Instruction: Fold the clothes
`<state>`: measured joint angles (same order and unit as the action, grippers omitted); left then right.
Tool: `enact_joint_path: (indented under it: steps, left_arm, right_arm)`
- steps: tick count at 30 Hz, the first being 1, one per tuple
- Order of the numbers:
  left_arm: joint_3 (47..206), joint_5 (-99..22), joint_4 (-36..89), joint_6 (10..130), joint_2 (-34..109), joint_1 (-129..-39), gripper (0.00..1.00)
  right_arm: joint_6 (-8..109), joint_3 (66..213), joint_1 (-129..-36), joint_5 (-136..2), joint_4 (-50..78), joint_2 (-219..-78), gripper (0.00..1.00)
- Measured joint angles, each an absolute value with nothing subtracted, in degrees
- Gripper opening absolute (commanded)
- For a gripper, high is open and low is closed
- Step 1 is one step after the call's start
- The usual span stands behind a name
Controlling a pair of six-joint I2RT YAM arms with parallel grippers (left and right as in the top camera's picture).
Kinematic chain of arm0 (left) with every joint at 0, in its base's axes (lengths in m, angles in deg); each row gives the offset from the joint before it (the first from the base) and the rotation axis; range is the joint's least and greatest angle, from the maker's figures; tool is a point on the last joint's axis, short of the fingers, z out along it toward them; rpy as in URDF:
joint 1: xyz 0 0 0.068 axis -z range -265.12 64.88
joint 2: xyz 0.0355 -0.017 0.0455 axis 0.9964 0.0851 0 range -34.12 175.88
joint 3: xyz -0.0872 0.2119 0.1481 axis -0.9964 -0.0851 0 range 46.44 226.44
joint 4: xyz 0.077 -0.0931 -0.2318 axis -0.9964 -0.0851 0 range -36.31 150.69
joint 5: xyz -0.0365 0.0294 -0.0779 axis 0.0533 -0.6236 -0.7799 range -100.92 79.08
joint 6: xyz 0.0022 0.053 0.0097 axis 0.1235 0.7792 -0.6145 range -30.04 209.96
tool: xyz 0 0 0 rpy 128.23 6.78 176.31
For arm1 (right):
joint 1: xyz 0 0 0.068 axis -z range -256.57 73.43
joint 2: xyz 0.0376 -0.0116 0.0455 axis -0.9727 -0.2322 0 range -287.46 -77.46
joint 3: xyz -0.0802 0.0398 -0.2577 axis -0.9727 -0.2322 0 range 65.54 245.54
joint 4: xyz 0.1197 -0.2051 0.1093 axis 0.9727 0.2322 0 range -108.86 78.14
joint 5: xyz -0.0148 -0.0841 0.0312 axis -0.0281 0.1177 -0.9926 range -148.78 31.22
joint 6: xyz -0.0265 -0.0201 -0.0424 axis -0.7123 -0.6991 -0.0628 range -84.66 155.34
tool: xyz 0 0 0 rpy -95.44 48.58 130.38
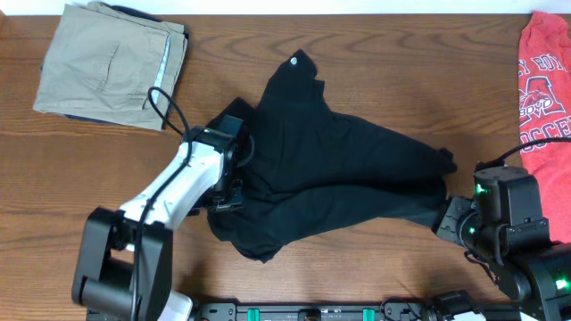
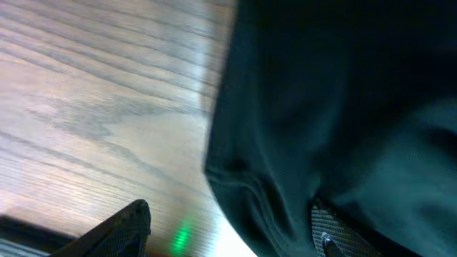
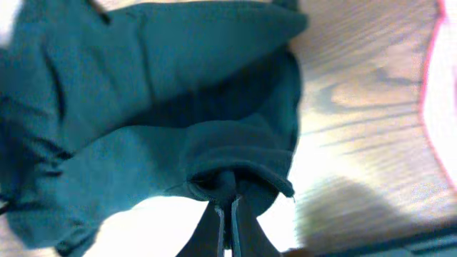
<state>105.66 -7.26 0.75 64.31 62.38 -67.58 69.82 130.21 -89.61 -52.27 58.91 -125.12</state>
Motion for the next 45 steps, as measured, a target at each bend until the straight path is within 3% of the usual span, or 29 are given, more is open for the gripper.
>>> enact_joint_path:
  steps: [4, 8, 12, 28, 31, 36, 45]
  left_arm:
    - [105.66, -7.34, 0.71, 64.36, 63.04, -74.2, 0.71]
    - [105.66, -11.65, 0.71, 65.14, 63.02, -82.96, 0.6]
    - [105.66, -17.46, 0.42, 68.38, 62.97, -88.8, 0.6]
    - [94.84, -33.53, 13.27, 72.93, 62.47, -81.21, 0.7]
    - [93.88, -33.81, 14.52, 71.5, 61.51, -79.36, 0.56]
    - [92.7, -34.75, 15.7, 70.15, 61.47, -76.95, 0.06]
    - [92.85, -32.87, 12.18, 70.24, 61.55, -76.69, 0.06]
  right_arm:
    - [69.62, 130.21, -89.52, -50.07, 59.83, -125.38, 0.01]
    - [69.51, 130.21, -86.35, -48.97, 59.63, -126.6, 0.01]
    - [68.99, 130.25, -82.79, -48.56, 58.32, -129.4, 0.01]
    - [68.11, 130.34, -79.64, -48.25, 56.01, -139.96, 0.01]
    - [68.09, 130.34, -79.64, -48.51, 55.79, -139.96, 0.01]
    - [68.09, 130.34, -79.64, -48.78, 55.77, -139.96, 0.01]
    - [67.74, 130.34, -79.64, -48.97, 54.98, -139.96, 0.01]
